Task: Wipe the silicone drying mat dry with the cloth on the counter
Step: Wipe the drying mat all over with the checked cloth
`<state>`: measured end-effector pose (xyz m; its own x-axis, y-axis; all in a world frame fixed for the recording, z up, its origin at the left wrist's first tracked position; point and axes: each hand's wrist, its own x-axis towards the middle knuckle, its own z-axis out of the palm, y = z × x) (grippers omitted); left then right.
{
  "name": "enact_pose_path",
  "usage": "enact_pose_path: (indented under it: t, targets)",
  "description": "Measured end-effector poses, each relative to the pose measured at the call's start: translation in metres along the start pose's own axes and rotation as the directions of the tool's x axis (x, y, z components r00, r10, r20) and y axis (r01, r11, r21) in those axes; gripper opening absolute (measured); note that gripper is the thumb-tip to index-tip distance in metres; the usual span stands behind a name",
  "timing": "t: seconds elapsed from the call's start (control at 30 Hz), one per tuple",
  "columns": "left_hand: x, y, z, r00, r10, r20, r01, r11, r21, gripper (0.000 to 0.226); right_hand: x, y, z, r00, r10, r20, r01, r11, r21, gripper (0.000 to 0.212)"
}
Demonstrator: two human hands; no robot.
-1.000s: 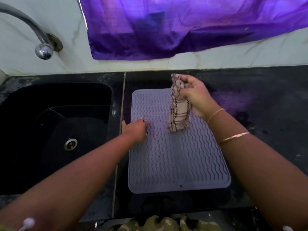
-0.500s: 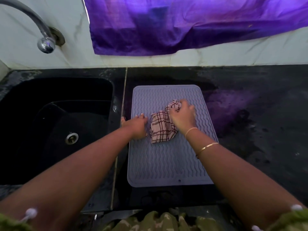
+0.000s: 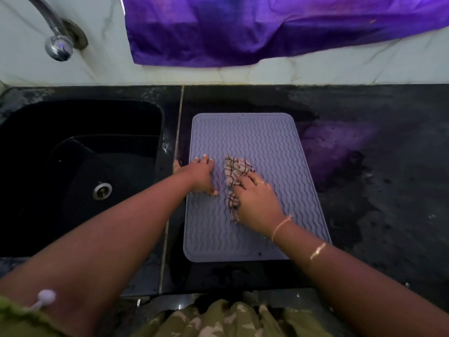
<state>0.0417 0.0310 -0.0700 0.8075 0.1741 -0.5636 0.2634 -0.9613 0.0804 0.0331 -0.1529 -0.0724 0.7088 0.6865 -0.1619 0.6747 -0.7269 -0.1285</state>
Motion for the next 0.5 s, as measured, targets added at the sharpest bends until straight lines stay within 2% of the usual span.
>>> enact_pose_path:
  t: [0.13, 0.33, 0.43, 0.5]
  targets:
    - [0.000, -0.001, 0.002, 1.000, -0.001, -0.016, 0.001, 1.000, -0.025, 0.101, -0.031, -0.005, 0.008, 0.998, -0.065, -0.017, 0.065, 0.998, 0.016, 0.059]
    - [-0.003, -0.004, -0.001, 1.000, 0.025, -0.003, -0.025, 0.999, 0.045, 0.104, -0.004, 0.005, 0.002, 0.999, 0.037, 0.018, -0.039, 0.986, 0.164, 0.060]
    - [-0.005, -0.001, -0.006, 0.999, 0.031, 0.018, -0.033, 0.991, 0.127, 0.108, 0.025, 0.011, 0.003, 0.988, 0.117, -0.103, -0.092, 0.971, 0.221, 0.054]
    - [-0.005, 0.001, -0.008, 0.999, 0.035, 0.026, -0.039, 0.986, 0.159, 0.110, 0.049, 0.022, 0.001, 0.980, 0.138, -0.144, -0.104, 0.970, 0.221, 0.058]
